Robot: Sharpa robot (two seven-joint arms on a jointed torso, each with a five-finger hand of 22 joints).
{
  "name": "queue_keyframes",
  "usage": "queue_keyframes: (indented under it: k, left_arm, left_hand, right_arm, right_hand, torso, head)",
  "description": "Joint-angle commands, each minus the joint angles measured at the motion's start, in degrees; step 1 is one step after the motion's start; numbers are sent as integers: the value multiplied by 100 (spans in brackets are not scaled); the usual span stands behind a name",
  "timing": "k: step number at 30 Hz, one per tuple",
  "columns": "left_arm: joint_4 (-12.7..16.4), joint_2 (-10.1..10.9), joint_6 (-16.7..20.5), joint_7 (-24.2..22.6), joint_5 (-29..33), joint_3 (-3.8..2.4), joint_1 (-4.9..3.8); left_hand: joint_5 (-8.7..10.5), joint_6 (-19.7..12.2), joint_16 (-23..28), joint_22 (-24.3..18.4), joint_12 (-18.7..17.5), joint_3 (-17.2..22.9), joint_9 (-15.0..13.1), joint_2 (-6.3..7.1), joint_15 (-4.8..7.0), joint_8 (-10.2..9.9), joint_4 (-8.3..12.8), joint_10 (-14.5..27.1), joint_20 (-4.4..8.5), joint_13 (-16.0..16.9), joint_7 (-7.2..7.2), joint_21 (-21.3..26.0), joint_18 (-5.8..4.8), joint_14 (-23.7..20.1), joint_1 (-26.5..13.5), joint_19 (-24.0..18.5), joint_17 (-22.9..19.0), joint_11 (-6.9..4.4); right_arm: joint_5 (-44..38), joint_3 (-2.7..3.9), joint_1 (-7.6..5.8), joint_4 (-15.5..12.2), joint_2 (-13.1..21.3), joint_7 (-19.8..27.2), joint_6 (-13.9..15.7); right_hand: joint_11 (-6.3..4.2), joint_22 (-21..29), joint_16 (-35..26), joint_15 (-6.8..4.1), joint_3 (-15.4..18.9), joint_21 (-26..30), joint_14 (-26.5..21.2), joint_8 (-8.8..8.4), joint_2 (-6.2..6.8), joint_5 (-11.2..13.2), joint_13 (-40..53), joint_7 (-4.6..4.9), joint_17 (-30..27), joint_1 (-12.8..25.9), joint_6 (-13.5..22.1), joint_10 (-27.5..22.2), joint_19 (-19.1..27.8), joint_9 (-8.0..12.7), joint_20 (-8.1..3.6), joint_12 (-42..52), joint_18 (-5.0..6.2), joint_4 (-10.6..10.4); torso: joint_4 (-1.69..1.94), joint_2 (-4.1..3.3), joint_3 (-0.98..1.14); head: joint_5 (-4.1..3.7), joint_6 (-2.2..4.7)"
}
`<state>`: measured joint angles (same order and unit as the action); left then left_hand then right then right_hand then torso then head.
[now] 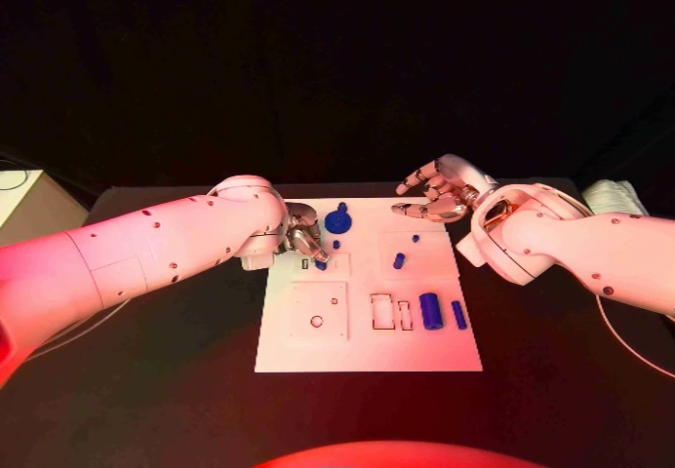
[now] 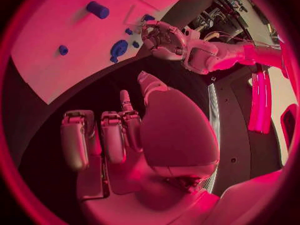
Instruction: Assemble the parts on the task board
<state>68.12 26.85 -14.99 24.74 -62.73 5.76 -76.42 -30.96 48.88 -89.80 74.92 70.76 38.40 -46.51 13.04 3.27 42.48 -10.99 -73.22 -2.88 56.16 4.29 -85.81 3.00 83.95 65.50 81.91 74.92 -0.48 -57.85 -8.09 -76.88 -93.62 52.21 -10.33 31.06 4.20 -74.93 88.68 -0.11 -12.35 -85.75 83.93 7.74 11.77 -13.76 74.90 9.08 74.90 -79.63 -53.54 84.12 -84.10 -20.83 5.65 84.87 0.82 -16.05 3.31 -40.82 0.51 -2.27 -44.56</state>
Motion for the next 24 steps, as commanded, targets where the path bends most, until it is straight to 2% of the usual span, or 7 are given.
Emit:
queue_keyframes:
  k: [1,9,16,24]
  left_arm:
    - [-20,-18,-81,-92,-198,8,7]
    - [-6,-4,45,-96,-241,12,13]
    - [60,41,126,-103,-101,9,16]
    - [112,78,199,-97,-34,6,18]
  left_hand:
    - [17,43,-20,375,-14,1123,-82,-46,27,4,1153,32,12,1,-24,-16,-37,605,51,28,1508,13]
    - [20,45,-20,380,-9,1124,-83,-50,26,1,1154,26,12,11,-23,-18,-39,605,56,31,1508,14]
    - [21,46,-20,380,-6,1124,-83,-51,26,0,1155,23,12,17,-23,-17,-38,605,59,31,1508,14]
    - [21,49,-20,394,9,1123,-84,-53,26,-2,1157,7,12,44,-23,-22,-42,605,62,40,1508,14]
  right_arm:
    - [-15,3,3,-5,-2,24,-57]
    - [-15,3,4,-4,-5,30,-52]
    - [-15,3,4,-8,0,31,-46]
    - [-15,3,4,-14,9,30,-43]
  right_hand:
    - [12,-1184,-21,15,13,26,510,26,-13,-29,1084,2,1107,58,21,132,-367,-6,31,-19,36,-33]
    - [12,-1184,-21,15,13,26,510,26,-13,-29,1084,2,1107,58,21,132,-367,-6,31,-19,36,-33]
    - [11,-1184,-21,14,19,27,510,32,-22,-32,1084,2,1108,65,27,132,-367,-6,30,-18,36,-35]
    - [11,-1184,-21,14,19,27,510,32,-22,-32,1084,2,1108,65,27,132,-367,-6,30,-18,36,-35]
  torso:
    - [1,-1,-1]
    - [-7,-4,-2]
    - [1,0,-3]
    - [0,5,5]
  head:
    - [4,-3]
    - [2,-17]
    - [-15,-26]
    - [-22,-39]
